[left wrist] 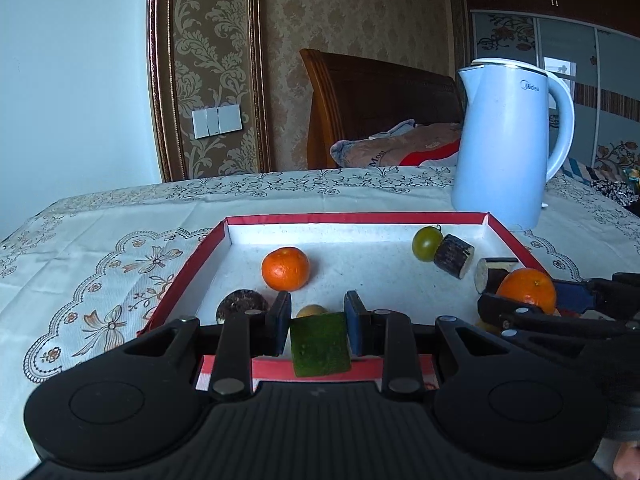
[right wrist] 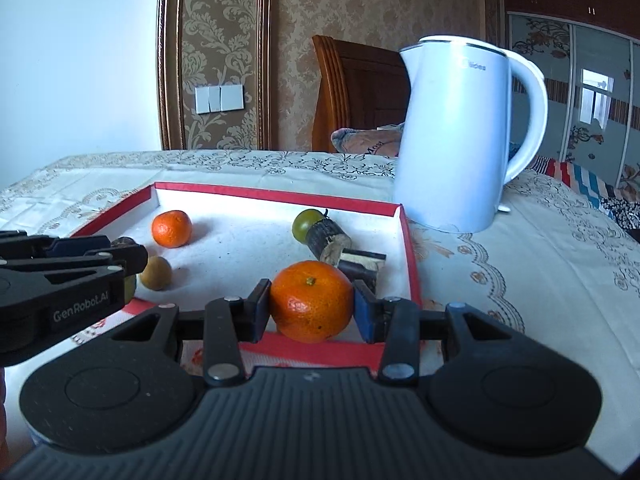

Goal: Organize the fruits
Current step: 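Carry the green piece into the tray with the left tool while the right tool carries the mandarin there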

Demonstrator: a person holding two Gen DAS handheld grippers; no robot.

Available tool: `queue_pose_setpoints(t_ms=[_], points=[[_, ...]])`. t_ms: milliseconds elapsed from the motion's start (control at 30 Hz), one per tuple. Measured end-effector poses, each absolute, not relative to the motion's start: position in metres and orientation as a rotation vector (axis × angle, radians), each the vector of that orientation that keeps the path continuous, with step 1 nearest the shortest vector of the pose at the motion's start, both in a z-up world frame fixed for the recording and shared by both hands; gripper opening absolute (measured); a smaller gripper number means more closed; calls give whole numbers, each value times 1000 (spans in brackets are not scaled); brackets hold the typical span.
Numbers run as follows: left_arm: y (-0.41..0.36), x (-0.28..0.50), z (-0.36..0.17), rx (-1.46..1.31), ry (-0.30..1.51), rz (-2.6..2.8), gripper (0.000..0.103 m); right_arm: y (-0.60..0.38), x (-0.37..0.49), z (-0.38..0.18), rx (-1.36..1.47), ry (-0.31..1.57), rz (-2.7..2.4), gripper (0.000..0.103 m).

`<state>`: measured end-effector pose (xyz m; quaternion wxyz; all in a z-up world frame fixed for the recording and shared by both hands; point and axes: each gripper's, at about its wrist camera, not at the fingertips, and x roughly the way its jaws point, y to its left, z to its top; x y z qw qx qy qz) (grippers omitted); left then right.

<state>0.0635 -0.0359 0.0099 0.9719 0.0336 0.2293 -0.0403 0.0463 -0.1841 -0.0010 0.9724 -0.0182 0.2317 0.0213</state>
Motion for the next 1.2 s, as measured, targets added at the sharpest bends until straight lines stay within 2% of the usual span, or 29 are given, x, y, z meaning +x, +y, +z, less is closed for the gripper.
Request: queue_pose_setpoints(t_ms=[533, 1200], points=[[-36, 117, -1, 56, 535, -28, 28, -171, 106, -9, -98, 488, 19, 41], [-35, 125, -9, 57, 577, -23, 28, -171, 133, -24, -52, 580, 40, 41]])
